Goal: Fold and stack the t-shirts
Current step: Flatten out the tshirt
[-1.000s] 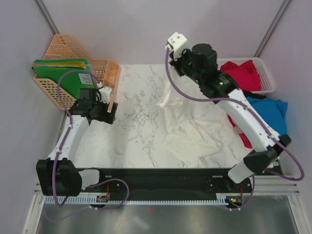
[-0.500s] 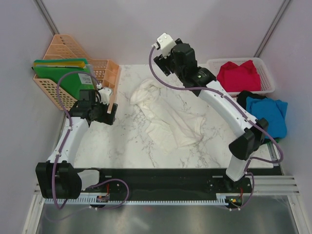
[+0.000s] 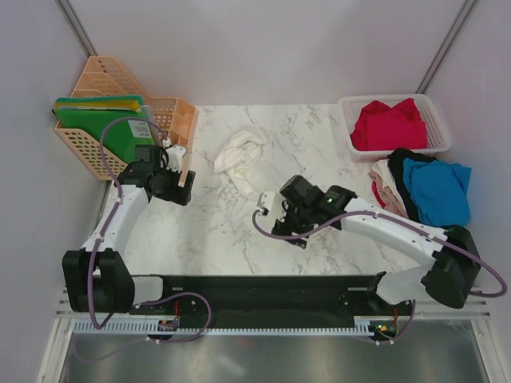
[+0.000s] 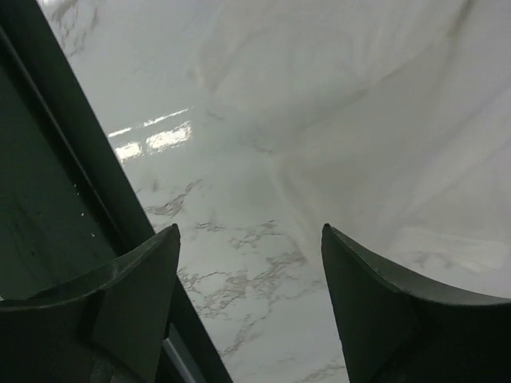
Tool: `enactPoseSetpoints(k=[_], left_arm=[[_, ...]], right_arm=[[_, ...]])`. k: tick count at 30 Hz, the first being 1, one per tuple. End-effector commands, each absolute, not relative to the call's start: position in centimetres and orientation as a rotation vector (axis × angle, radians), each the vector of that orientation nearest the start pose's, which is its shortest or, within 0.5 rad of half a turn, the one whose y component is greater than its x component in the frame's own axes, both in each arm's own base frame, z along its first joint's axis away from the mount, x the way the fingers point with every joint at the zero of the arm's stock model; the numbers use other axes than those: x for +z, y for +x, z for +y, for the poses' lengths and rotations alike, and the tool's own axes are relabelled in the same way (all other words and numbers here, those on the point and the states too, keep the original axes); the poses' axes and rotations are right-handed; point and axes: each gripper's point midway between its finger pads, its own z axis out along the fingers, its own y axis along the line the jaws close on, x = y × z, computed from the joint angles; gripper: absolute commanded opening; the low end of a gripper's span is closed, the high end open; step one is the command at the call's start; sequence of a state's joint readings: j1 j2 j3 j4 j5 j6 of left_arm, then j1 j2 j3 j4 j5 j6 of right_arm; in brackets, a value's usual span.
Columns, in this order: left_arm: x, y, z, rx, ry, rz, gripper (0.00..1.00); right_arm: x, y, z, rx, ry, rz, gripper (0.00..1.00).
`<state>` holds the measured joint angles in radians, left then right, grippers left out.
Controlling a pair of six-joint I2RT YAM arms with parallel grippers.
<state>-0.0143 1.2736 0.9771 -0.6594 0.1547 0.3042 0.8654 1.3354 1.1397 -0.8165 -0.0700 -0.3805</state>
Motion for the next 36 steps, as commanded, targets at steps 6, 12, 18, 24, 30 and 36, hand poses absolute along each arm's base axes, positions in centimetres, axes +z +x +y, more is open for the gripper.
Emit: enactPoseSetpoints(k=[6,12,18,24,30,36], left_arm=[[14.6,31.3,-2.0,-0.073,0.480,2.409,1.00],[14.6,30.6,-1.7,-0.051,0.483,2.398,1.00],[14.8,30.9,-1.7,-0.051,0.482,2.394,1.00],[14.7,30.9,-1.6,-0.047,0.482,2.395,1.00],[14.6,30.9,-1.7,-0.050,0.483,2.400,1.00],[14.7,30.9,-1.6,-0.046,0.482,2.399,1.00]], right_arm=[[7.5,17.3,27.1,0.411,-1.684,2.215,0.68],[7.0,18.0,30.8,0.431,-1.701,2.170,0.67],[4.9,17.0,32.2,0.406,-1.768,2.175,0.60],[3.6,15.7,31.9,0.402,-1.810,2.183,0.54],[2.7,16.5,31.6,0.342,-1.797,2.159,0.51],[2.4,17.7,31.3,0.262,-1.791,2.132,0.49]])
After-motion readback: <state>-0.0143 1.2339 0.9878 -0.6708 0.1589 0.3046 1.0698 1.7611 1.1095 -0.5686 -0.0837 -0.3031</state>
